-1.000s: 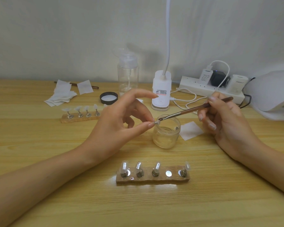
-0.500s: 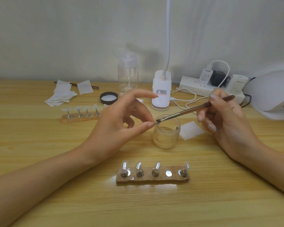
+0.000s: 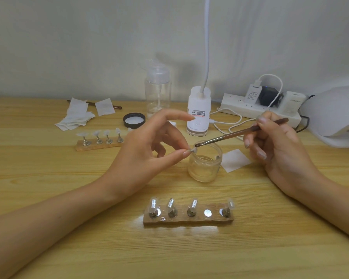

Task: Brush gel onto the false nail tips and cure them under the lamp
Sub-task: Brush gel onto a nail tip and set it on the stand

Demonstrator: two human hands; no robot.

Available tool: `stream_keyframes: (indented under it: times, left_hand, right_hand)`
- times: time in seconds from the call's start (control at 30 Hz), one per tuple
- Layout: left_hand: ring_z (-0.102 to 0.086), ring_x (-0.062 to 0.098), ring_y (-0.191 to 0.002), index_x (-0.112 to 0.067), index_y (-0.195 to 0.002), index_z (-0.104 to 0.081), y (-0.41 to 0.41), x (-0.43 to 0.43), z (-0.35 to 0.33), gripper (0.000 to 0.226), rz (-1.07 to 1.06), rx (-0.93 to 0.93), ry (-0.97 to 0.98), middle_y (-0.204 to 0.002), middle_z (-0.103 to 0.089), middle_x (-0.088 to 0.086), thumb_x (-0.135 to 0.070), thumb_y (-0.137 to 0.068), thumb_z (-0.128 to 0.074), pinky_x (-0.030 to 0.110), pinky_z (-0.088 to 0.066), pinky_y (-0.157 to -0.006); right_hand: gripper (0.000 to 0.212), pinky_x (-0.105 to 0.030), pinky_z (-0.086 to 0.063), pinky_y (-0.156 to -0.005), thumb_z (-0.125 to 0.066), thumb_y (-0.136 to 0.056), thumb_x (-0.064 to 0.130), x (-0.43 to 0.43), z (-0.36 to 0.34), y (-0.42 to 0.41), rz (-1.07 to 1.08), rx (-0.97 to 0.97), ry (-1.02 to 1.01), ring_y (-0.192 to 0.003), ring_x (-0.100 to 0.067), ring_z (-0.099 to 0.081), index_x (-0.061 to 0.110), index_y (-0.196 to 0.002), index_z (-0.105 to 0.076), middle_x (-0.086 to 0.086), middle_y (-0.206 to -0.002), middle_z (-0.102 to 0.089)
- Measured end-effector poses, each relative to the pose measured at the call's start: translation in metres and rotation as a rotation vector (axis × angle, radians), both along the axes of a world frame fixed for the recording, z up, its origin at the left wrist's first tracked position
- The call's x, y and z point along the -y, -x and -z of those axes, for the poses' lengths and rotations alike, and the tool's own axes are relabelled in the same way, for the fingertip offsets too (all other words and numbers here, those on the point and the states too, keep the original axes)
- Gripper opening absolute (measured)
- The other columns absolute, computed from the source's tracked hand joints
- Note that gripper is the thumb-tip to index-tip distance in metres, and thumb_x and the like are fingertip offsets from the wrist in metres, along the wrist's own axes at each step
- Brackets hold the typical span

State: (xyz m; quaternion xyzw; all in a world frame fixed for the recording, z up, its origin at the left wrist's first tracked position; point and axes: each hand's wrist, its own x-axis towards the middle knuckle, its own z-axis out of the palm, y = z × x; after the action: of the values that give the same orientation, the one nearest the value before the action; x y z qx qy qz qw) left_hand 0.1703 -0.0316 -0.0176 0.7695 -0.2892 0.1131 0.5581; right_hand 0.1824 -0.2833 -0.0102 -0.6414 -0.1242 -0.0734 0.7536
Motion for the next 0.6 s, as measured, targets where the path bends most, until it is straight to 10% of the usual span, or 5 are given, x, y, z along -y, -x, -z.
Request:
stream_keyframes:
  times: [0.6]
  left_hand:
    - [-0.072, 0.019, -0.089, -0.025, -0.129, -0.057, -0.0009, -0.0013, 0.0005, 0.047, 0.002, -0.004, 0.002, -0.086, -0.072, -0.001, -0.011, -0.088, -0.075, 0.049, -0.051, -0.063]
  right_hand:
    - [0.023, -0.016, -0.033, -0.043, -0.040, -0.102, 0.020, -0.0005, -0.0008, 0.0005, -0.001, -0.023, -0.008, -0.038, -0.008, -0.035, 0.019, -0.080, -0.042, -0.002, -0.058, -0.062]
